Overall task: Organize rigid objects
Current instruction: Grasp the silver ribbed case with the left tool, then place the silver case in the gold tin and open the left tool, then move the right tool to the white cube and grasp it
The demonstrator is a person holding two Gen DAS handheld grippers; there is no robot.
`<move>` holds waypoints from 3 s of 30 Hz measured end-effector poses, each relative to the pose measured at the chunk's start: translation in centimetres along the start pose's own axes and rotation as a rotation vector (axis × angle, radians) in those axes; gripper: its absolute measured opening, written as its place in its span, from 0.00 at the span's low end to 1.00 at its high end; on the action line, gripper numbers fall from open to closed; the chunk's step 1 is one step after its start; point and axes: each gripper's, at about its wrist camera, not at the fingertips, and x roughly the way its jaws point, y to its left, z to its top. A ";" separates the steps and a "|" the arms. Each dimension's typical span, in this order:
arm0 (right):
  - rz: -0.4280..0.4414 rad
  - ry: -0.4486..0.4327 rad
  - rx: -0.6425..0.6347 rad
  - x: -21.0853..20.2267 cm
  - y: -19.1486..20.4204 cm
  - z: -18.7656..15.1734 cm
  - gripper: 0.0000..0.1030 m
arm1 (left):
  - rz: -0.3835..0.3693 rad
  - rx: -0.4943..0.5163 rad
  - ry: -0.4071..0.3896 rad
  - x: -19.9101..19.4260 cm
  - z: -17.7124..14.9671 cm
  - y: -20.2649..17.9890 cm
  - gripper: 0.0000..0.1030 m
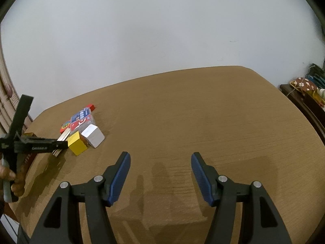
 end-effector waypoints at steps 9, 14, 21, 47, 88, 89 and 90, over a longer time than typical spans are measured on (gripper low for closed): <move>-0.015 0.024 0.003 0.5 0.0 0.0 0.62 | -0.093 -0.086 -0.068 -8.1 -5.8 -0.6 0.25; -0.026 0.061 -0.014 1.4 0.3 0.1 0.62 | -0.029 -0.144 -0.099 -13.8 -8.2 5.2 0.25; -0.041 0.083 -0.016 1.9 0.3 0.0 0.62 | 0.166 -0.195 -0.039 -16.2 -10.8 16.5 0.25; -0.055 0.144 -0.026 3.1 0.6 0.0 0.62 | 0.309 -0.201 0.045 -10.8 -13.1 24.7 0.35; 0.258 0.378 -0.777 9.9 13.4 5.6 0.62 | -0.100 -0.270 -0.065 -15.3 -21.8 6.0 0.75; 0.269 0.390 -0.785 10.2 13.6 5.6 0.62 | -0.102 -0.266 -0.056 -15.2 -21.8 6.0 0.75; 0.271 0.395 -0.792 10.7 14.2 5.6 0.62 | -0.100 -0.264 -0.050 -15.1 -21.9 5.9 0.75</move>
